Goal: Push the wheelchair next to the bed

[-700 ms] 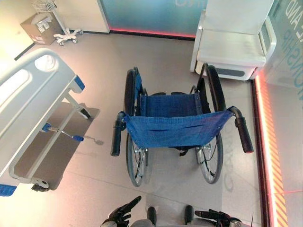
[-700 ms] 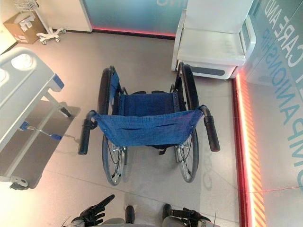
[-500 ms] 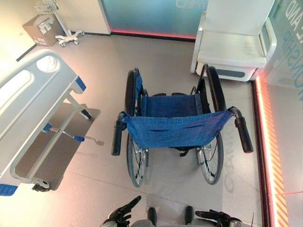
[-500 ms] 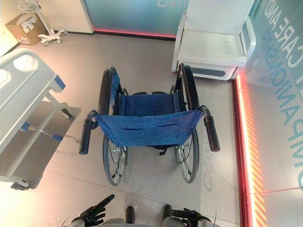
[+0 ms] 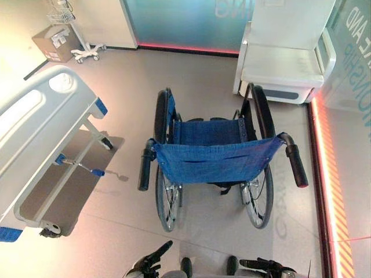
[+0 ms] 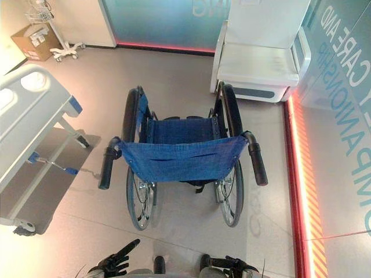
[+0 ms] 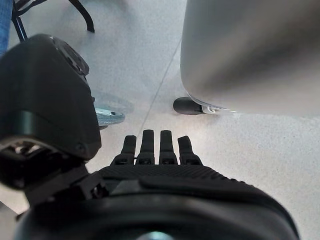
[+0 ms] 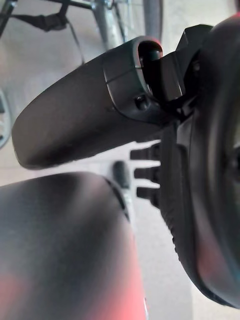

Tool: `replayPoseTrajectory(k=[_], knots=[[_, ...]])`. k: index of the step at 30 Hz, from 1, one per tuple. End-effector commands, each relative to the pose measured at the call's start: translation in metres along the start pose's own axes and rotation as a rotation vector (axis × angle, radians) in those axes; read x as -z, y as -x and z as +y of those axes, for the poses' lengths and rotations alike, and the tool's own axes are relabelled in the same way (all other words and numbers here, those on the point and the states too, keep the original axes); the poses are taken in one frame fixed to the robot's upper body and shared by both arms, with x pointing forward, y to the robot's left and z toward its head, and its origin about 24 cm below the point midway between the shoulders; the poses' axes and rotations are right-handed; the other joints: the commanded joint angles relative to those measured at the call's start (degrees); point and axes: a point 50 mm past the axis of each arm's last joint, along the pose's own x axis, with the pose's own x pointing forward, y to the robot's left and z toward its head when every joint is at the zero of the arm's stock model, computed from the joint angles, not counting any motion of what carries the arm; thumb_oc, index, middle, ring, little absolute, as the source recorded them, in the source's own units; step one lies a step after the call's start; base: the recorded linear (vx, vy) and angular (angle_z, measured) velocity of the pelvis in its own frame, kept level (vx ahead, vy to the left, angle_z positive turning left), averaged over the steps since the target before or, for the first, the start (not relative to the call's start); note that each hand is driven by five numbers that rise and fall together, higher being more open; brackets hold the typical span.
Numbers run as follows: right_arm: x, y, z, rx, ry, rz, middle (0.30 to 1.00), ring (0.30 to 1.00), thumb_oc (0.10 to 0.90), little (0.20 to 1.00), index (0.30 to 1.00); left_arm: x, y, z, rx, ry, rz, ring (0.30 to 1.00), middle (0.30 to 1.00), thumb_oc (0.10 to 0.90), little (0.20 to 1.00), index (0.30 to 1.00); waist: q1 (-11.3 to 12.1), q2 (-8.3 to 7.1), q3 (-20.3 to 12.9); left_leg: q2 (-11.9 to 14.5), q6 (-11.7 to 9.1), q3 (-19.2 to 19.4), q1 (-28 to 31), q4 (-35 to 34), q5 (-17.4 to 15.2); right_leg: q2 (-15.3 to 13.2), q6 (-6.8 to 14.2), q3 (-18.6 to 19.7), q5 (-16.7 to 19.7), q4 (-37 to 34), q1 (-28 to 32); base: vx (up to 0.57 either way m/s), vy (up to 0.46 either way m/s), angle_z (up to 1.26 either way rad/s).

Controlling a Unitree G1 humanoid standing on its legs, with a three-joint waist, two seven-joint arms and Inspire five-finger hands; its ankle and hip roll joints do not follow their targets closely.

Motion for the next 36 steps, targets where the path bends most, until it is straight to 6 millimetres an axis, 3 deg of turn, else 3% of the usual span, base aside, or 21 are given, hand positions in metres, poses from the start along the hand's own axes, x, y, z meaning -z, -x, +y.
replayPoseTrajectory(k=[1, 5, 9, 11, 14, 17, 22, 24, 30, 32, 36], knots=[[0.019, -0.001, 0.005, -0.001, 0.075, 0.042, 0.9, 0.9, 0.8, 0.9, 0.9, -0.008, -0.002, -0.005, -0.019, -0.007, -0.024, 0.9, 0.9, 0.8, 0.9, 0.9, -0.3, -0.67, -0.1, -0.6, -1.5, -1.4, -3.3, -0.4, 0.7, -1.6, 0.8, 1.3, 2.1, 0.9, -2.5, 0.0, 0.0, 0.0], [0.001, 0.001, 0.005, 0.0, 0.004, -0.036, 0.9, 0.9, 0.8, 0.9, 0.9, -0.021, -0.001, 0.002, -0.057, 0.058, -0.07, 0.9, 0.9, 0.8, 0.9, 0.9, -0.3, -0.56, 0.0, -0.7, -1.6, -1.5, -3.0, -0.3, 0.7, -1.7, 0.9, 1.1, 2.0, 0.9, -2.2, 0.0, 0.0, 0.0], [-0.022, 0.007, -0.011, 0.057, -0.097, -0.161, 0.9, 0.9, 0.8, 0.9, 0.9, -0.033, 0.002, 0.029, -0.181, 0.198, -0.103, 0.9, 0.9, 0.8, 0.9, 0.9, -0.4, -0.48, -0.5, -0.7, -1.6, -1.2, -2.4, -0.3, 0.5, -1.7, 1.0, 1.0, 1.9, 0.8, -1.6, 0.04, 0.011, 0.02], [-0.028, 0.01, -0.021, 0.097, -0.139, -0.205, 0.9, 0.9, 0.8, 0.9, 0.9, -0.039, 0.004, 0.039, -0.218, 0.236, -0.124, 0.9, 0.9, 0.8, 0.9, 0.9, -0.4, -0.45, -0.7, -0.6, -1.6, -1.1, -2.2, -0.3, 0.4, -1.8, 1.1, 0.9, 1.9, 0.7, -1.3, 0.04, 0.011, 0.01], [-0.049, 0.022, -0.052, 0.208, -0.313, -0.331, 0.9, 0.9, 0.8, 0.9, 0.9, -0.063, 0.014, 0.072, -0.276, 0.342, -0.215, 0.9, 0.9, 0.8, 0.9, 0.9, -0.6, -0.29, -1.0, -0.6, -1.6, -0.7, -1.6, -0.4, 0.2, -1.8, 1.3, 1.0, 1.9, 0.6, -0.8, 0.05, 0.014, 0.0], [-0.062, 0.032, -0.064, 0.271, -0.37, -0.414, 0.9, 0.9, 0.8, 0.9, 0.9, -0.079, 0.022, 0.084, -0.278, 0.386, -0.295, 0.9, 0.9, 0.8, 0.9, 0.9, -0.8, -0.25, -1.1, -0.6, -1.5, -0.6, -1.3, -0.4, 0.1, -1.7, 1.3, 1.1, 1.9, 0.6, -0.6, 0.04, 0.007, 0.0], [-0.104, 0.074, -0.097, 0.425, -0.479, -0.682, 0.9, 0.9, 0.8, 0.9, 0.9, -0.122, 0.053, 0.117, -0.319, 0.447, -0.526, 0.9, 0.9, 0.8, 0.9, 0.9, -1.2, -0.35, -0.9, -0.6, -1.4, -0.4, -0.8, -0.4, -0.1, -1.7, 1.5, 1.2, 2.2, 0.4, -0.3, 0.03, 0.0, -0.01], [-0.116, 0.087, -0.105, 0.454, -0.489, -0.744, 0.9, 0.9, 0.8, 0.9, 0.9, -0.134, 0.062, 0.122, -0.324, 0.451, -0.579, 0.9, 0.9, 0.8, 0.9, 0.9, -1.2, -0.36, -0.9, -0.6, -1.4, -0.5, -0.8, -0.4, -0.1, -1.7, 1.5, 1.2, 2.2, 0.4, -0.1, 0.02, 0.001, 0.0], [-0.162, 0.152, -0.132, 0.564, -0.557, -1.04, 0.9, 0.9, 0.8, 0.9, 0.9, -0.179, 0.109, 0.137, -0.341, 0.471, -0.833, 0.9, 0.9, 0.8, 0.9, 0.9, -1.0, -0.17, -0.9, -0.5, -1.5, -1.0, -0.6, -0.4, 0.0, -1.9, 1.5, 1.0, 1.8, 0.4, 0.3, 0.03, 0.005, 0.0], [-0.174, 0.171, -0.131, 0.561, -0.55, -1.121, 0.9, 0.9, 0.8, 0.9, 0.9, -0.19, 0.124, 0.137, -0.349, 0.481, -0.895, 0.9, 0.9, 0.8, 0.9, 0.9, -0.9, -0.19, -1.0, -0.5, -1.4, -1.2, -0.4, -0.4, 0.0, -1.9, 1.5, 1.0, 1.7, 0.4, 0.6, 0.06, 0.0, 0.0], [-0.2, 0.214, -0.109, 0.532, -0.478, -1.311, 0.9, 0.9, 0.8, 0.9, 0.9, -0.216, 0.158, 0.13, -0.323, 0.479, -1.063, 0.9, 0.9, 0.8, 0.9, 0.9, -1.0, -0.27, -1.4, -0.4, -1.3, -1.3, 0.2, -0.4, -0.1, -1.8, 1.3, 1.2, 1.5, 0.3, 1.3, 0.08, 0.0, -0.01]])
